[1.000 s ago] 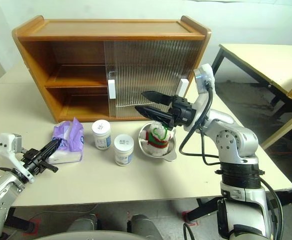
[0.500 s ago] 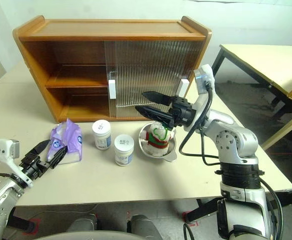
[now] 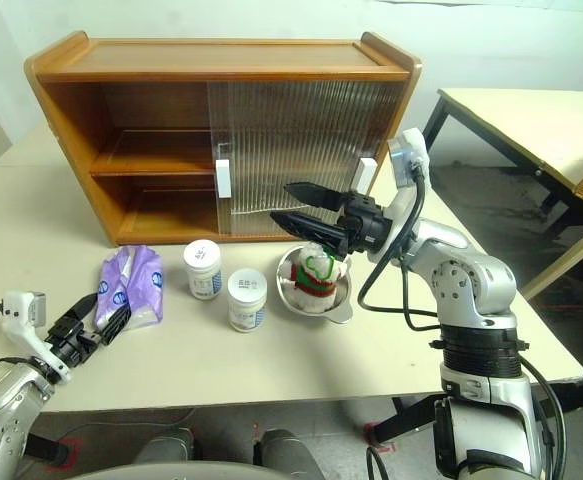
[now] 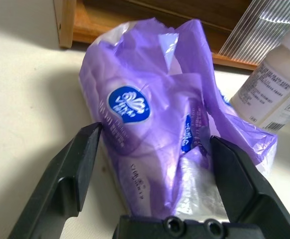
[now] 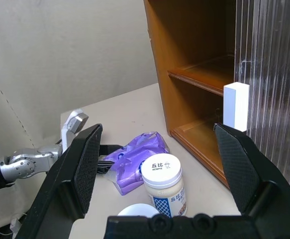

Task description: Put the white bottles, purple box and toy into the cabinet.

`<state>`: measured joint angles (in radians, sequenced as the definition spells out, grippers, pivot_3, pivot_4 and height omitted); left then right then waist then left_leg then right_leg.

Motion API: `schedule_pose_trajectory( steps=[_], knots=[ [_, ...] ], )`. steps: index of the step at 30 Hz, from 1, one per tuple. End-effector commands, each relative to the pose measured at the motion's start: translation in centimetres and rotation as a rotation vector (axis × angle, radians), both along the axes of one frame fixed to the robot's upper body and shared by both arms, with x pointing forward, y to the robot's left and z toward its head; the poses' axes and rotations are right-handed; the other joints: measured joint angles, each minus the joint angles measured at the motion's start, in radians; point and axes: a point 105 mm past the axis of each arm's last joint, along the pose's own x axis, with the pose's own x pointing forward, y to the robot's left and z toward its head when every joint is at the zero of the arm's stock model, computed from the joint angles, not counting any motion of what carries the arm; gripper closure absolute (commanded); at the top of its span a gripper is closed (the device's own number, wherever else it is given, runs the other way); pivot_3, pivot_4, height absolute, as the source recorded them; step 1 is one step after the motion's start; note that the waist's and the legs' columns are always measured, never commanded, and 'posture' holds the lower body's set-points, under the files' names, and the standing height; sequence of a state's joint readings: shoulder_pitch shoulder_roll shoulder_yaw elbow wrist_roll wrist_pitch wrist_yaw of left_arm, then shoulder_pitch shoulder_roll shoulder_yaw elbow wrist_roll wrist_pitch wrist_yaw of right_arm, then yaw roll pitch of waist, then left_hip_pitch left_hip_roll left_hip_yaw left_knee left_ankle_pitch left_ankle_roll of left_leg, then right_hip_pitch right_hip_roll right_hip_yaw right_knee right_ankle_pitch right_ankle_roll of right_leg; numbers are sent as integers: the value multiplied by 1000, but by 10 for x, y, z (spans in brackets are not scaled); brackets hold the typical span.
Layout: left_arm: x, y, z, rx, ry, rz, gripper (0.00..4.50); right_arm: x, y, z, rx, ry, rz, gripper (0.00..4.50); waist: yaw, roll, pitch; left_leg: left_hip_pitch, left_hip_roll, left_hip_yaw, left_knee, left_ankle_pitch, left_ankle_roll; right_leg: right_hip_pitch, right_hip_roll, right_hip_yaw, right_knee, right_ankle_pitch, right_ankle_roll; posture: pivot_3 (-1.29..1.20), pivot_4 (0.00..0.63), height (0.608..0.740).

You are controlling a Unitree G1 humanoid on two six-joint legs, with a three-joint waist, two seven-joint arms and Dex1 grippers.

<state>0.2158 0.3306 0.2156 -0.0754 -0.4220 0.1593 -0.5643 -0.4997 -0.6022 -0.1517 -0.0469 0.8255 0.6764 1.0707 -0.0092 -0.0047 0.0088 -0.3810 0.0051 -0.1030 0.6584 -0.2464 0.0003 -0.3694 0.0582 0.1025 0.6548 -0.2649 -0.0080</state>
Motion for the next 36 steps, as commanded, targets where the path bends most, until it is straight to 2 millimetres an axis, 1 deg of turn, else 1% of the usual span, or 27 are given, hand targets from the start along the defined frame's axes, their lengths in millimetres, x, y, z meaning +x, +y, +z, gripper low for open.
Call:
schedule_pose_trajectory(
  steps=[1, 8, 11, 12, 15, 19, 21, 25, 27, 30, 32, 36],
  knots=[
    [-1, 1, -9, 12, 34, -1, 989, 1, -3, 9, 0, -34, -14, 0, 0, 0, 0, 0, 0, 0, 0, 0, 0, 0, 0, 0, 0, 0, 0, -31, 2, 740],
    [1, 3, -4, 18, 26, -5, 3405, 3, -3, 9, 3, -43, -20, 0, 0, 1, 0, 0, 0, 0, 0, 0, 0, 1, 0, 0, 0, 0, 0, -31, 0, 740],
    [1, 3, -3, 22, 21, -5, 4329, 3, -3, 9, 3, -44, -20, 0, -1, 1, -1, 0, 0, 0, 0, 0, 0, 1, 0, 0, 0, 0, 0, -30, 0, 740],
    [2, 4, -1, 24, 15, -6, 4466, 3, -2, 9, 4, -45, -20, 0, -1, 1, -1, 0, 0, 0, 0, 0, 0, 1, 0, 0, 0, 0, 0, -30, 0, 740],
    [5, 2, 8, 28, -12, -16, 4466, 3, -2, 8, 6, -46, -19, 0, -1, 1, -1, 0, 0, 0, 0, 0, 0, 0, 0, 0, 0, 0, 0, -29, 0, 740],
    [16, -11, 42, 19, -97, -59, 4466, 3, 0, 7, 7, -45, -16, 0, 0, 0, 0, 0, -1, 0, 1, 0, 0, 1, 1, 0, 0, 0, 0, -22, 0, 740],
    [22, -14, 59, 6, -139, -74, 4466, 4, 1, 7, 8, -44, -14, 0, 1, 0, 0, 0, -2, 1, 1, 1, 1, 1, 1, -1, 0, 0, 0, -20, 0, 740],
    [35, -14, 96, -18, -218, -69, 4466, 5, 1, 6, 8, -43, -12, 0, 0, 0, -1, 1, -2, 1, 2, 1, 1, 3, 1, -1, 0, 1, 0, -20, 0, 740],
    [43, -10, 116, -32, -262, -37, 4466, 5, 2, 6, 8, -42, -11, 0, 0, 0, -1, 1, -2, 2, 2, 1, 1, 3, 1, -1, 0, 1, 0, -20, 0, 740],
    [49, -7, 130, -39, -286, -20, 4466, 5, 2, 5, 10, -41, -8, 0, 0, 0, -1, 2, -2, 3, 2, 1, 1, 3, 2, -1, 0, 2, 0, -13, 1, 740],
    [58, -7, 145, -45, -313, -7, 4466, 5, 3, 4, 11, -40, -7, 0, 1, 0, 0, 2, -2, 3, 2, 1, 1, 4, 2, -1, 0, 2, 0, -15, 2, 740],
    [75, -8, 159, -54, -321, 16, 4466, 4, 4, 3, 15, -39, -6, 0, 2, 0, 0, 3, -2, 2, 3, 1, 1, 5, 4, -1, 0, 3, 0, -23, 2, 740]
  ],
)
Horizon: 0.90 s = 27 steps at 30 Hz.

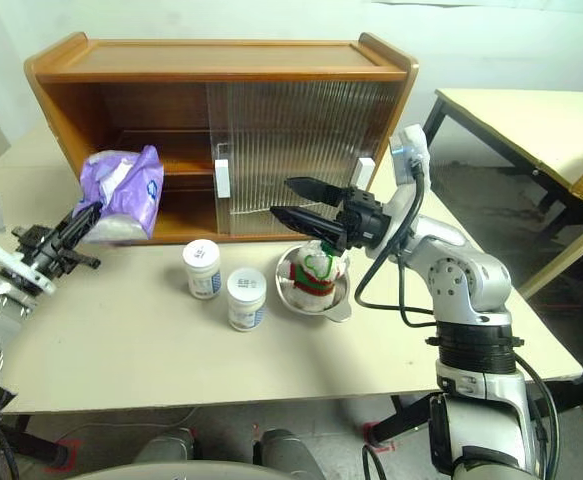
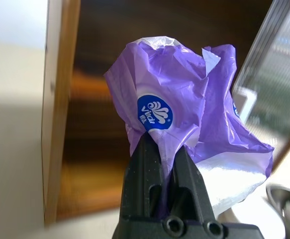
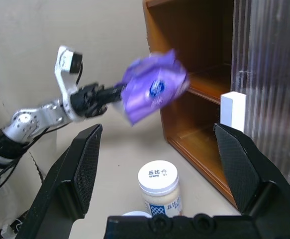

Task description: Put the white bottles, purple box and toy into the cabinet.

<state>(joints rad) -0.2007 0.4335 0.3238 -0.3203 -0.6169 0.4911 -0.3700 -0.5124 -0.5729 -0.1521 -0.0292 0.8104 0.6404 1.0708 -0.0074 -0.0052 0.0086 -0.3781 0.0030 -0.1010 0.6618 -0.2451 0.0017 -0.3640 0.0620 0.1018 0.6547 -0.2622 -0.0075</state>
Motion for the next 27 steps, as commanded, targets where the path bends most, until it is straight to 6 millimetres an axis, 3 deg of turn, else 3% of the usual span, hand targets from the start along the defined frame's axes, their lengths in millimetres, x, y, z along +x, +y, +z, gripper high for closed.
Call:
schedule_pose_trajectory(
  steps=[1, 13, 22, 27],
  knots=[
    [15, 1, 6, -19, 17, 18, 4466, 0, 2, 0, -8, -10, 0, 0, 0, 0, 0, 1, 0, 0, 0, 0, 0, 1, 0, 0, 0, 0, 0, -23, 2, 740],
    [66, -10, 2, -58, 95, -3, 4466, -3, 2, -2, 5, -13, -17, 0, -5, -1, 1, 6, 2, 0, 0, 0, 0, 5, 0, 2, 0, 0, 0, -61, 0, 740],
    [99, -43, 13, -13, 102, -29, 4466, -4, 1, -4, 9, -11, -26, 0, -10, -3, 2, 5, 0, 1, 0, 0, 1, 6, 0, 3, -2, 1, 4, -73, 0, 740],
    [111, -48, 15, 23, 103, 10, 4466, -5, 1, -4, 11, -11, -28, 0, -17, -3, 2, 5, -1, 2, 0, 1, 2, 7, 4, 3, -4, 1, 6, -78, 0, 740]
  ],
)
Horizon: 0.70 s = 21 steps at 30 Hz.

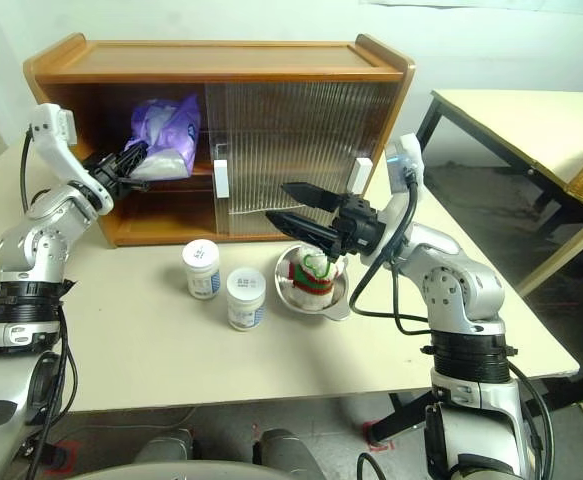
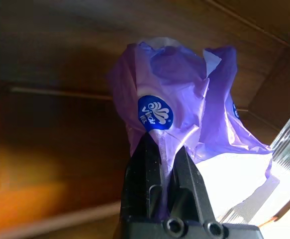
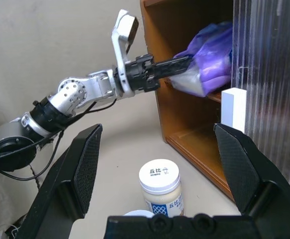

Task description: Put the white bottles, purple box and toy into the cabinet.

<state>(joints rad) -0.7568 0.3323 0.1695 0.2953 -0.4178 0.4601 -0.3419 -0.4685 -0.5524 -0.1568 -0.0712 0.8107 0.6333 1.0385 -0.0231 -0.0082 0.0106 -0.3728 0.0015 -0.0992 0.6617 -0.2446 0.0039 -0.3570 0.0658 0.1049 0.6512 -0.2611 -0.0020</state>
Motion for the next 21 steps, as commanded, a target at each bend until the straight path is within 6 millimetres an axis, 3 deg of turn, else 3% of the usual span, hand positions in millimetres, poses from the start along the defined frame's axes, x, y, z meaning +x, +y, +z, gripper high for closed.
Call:
schedule_pose_trajectory(
  steps=[1, 8, 13, 21],
  knots=[
    [8, 1, -3, 40, 7, 39, 4181, -1, -1, 3, 3, -17, -8, 0, -3, 0, 0, 0, 0, 0, 0, 0, 0, 0, 1, 1, -1, 0, 0, -78, 0, 740],
    [6, 6, -2, 27, -6, 48, 1866, 0, -2, 3, 0, -14, -10, 0, -6, 0, 0, 0, 1, 2, 0, 0, 0, 0, 5, 2, -1, 2, 4, -72, 1, 740],
    [-4, 13, 11, -1, -77, 75, 98, 0, -1, 3, -2, -11, -5, 0, -7, 0, 0, 0, 1, 3, 1, 0, 0, 0, 5, 2, -1, 2, 3, -63, 2, 740],
    [-23, 16, 25, -46, -155, 69, 17, 2, 0, 2, -4, -5, 1, 0, -4, 0, 0, 1, 1, 6, 1, 0, 0, 1, 6, 1, -1, 2, 2, -49, 3, 740]
  ],
)
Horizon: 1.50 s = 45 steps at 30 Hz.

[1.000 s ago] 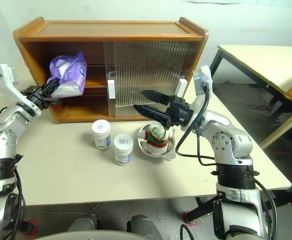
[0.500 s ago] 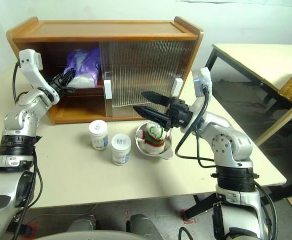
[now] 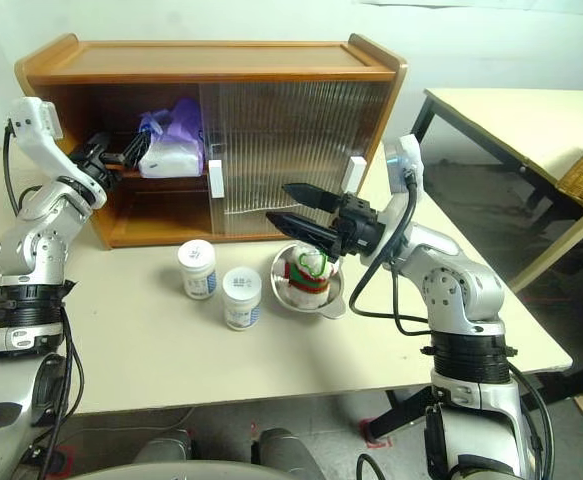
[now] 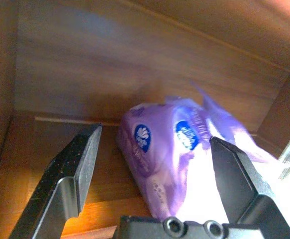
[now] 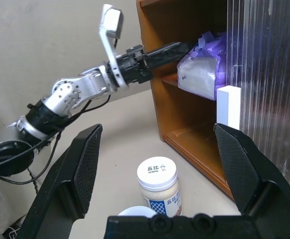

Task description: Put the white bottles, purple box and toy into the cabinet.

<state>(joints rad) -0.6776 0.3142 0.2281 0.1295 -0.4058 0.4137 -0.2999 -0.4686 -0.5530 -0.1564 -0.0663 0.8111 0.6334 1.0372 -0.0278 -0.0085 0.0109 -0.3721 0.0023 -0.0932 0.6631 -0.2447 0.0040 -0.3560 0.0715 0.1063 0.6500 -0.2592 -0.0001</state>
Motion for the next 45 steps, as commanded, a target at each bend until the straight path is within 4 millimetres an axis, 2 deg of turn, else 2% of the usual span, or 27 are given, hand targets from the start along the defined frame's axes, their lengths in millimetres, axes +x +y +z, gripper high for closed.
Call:
schedule_pose_trajectory(
  steps=[1, 3, 7, 9, 10, 13, 16, 19, 23, 32, 36, 45],
  knots=[
    [-8, 1, 7, -30, -30, -16, 17, 1, 0, 3, -5, -9, 5, 0, 2, 0, 0, 0, 0, 0, 0, 0, 0, 0, 0, 0, 0, 0, 0, -49, 3, 740],
    [-12, -2, 9, -23, -40, -41, 17, 1, 1, 3, -5, -9, 6, 0, 2, 0, 0, 0, 0, 0, 0, 0, 0, 0, 0, 0, 0, 0, -1, -48, 4, 740],
    [-32, -28, 4, 10, -21, -201, 17, 1, -1, 2, -7, -8, 5, 0, 2, 0, 0, 0, 0, 0, 0, 0, 0, 0, 0, 0, 0, 0, -1, -48, 7, 740],
    [-35, -31, 3, 10, -10, -217, 17, 2, -1, 2, -7, -7, 5, 0, 5, 0, 0, 0, 0, 0, 1, 0, 0, 0, 0, 0, 0, 0, -1, -48, 7, 740],
    [-40, -39, -2, 28, 2, -267, 203, 1, -1, 2, -8, -7, 4, 0, 5, 0, 0, 0, 0, 0, 1, 0, 0, 0, 0, 0, 0, 0, -2, -50, 8, 740],
    [-52, -60, -16, 54, 47, -388, 968, 1, -2, 2, -8, -6, 1, 0, 5, 0, 0, 1, 1, -2, 0, 0, 0, 0, 0, 0, 0, 1, -3, -53, 9, 740],
    [-51, -66, -26, 86, 75, -410, 2032, 1, -2, 2, -8, -6, -1, 0, 5, -1, 0, 1, 1, -4, 1, 0, -1, 0, 0, 1, 0, 1, -3, -57, 7, 740],
    [-44, -69, -37, 138, 100, -411, 3057, 1, -2, 2, -8, -9, -3, 0, 4, -1, 0, 1, 2, -5, 1, 0, -1, 0, 0, 1, 0, 1, -3, -57, 7, 740],
    [-27, -62, -47, 167, 128, -364, 4468, 1, -1, 3, -7, -13, -4, 0, 4, -1, 0, 1, 5, -6, 1, 0, -1, 0, -1, 2, 0, 1, -3, -65, 3, 740],
    [5, -55, -47, 156, 111, -269, 4468, 0, -2, 2, -5, -14, -10, 0, 4, -1, 0, 0, 4, -7, 0, -1, 0, -1, -1, 3, -1, 1, -2, -74, 2, 740],
    [11, -56, -46, 140, 97, -249, 4468, 0, -3, 2, -5, -14, -12, 0, 1, -1, 0, 0, 4, -6, 0, -1, 0, -1, 0, 5, -1, 2, 0, -77, 1, 740],
    [27, -38, -50, 109, 91, -90, 4468, 0, -3, 3, -7, -15, -13, 0, -1, -1, 0, 1, 1, -4, 0, 0, 0, -1, 0, 6, -1, 3, 3, -79, 0, 740]
  ],
)
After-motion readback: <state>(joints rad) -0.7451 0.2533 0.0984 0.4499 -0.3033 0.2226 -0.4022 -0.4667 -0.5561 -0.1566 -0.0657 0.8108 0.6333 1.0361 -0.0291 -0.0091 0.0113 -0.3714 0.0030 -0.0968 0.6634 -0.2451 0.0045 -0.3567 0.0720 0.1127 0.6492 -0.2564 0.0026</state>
